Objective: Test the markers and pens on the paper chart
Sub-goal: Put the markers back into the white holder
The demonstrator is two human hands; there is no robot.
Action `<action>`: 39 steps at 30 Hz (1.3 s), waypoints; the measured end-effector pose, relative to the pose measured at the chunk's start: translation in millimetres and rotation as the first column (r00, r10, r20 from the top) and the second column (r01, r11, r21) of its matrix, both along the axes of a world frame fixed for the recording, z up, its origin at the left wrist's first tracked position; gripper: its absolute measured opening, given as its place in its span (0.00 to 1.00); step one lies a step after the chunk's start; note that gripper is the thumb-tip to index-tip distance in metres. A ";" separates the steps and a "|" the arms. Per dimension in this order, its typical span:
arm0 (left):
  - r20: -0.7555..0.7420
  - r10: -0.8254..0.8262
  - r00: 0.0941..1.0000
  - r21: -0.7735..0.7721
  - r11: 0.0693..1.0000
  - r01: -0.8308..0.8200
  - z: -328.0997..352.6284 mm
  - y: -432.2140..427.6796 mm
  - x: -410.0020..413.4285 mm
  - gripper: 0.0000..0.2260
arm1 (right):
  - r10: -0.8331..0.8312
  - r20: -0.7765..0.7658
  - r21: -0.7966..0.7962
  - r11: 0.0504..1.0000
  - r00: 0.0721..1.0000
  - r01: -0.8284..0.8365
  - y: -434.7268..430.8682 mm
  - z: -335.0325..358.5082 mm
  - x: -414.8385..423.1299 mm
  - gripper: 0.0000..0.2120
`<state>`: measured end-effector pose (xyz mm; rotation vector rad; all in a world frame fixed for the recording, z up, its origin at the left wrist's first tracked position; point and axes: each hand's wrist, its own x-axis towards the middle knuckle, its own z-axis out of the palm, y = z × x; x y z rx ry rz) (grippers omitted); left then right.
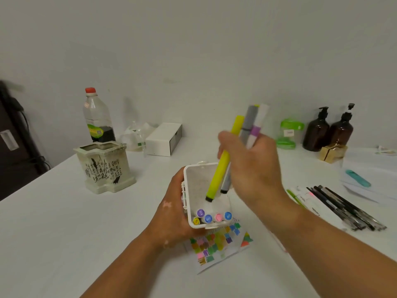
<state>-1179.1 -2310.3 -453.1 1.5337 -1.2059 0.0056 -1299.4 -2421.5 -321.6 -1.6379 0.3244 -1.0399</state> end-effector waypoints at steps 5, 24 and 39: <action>0.025 0.056 0.998 0.027 0.998 -0.057 1.7 1.0 -0.4 0.51 | -0.067 -0.182 -0.411 0.912 0.981 -0.014 2.8 -28.0 2.3 0.20; 0.016 0.138 0.990 0.088 0.986 -0.139 -8.1 -0.8 1.7 0.46 | -0.053 -0.461 -0.716 0.612 0.886 -0.336 -1.6 -36.2 -3.3 0.17; -0.050 0.044 0.998 0.073 0.997 -0.041 6.7 -11.8 6.2 0.48 | -0.068 -0.414 -0.565 0.801 0.908 -0.198 -61.7 -4.9 -30.5 0.10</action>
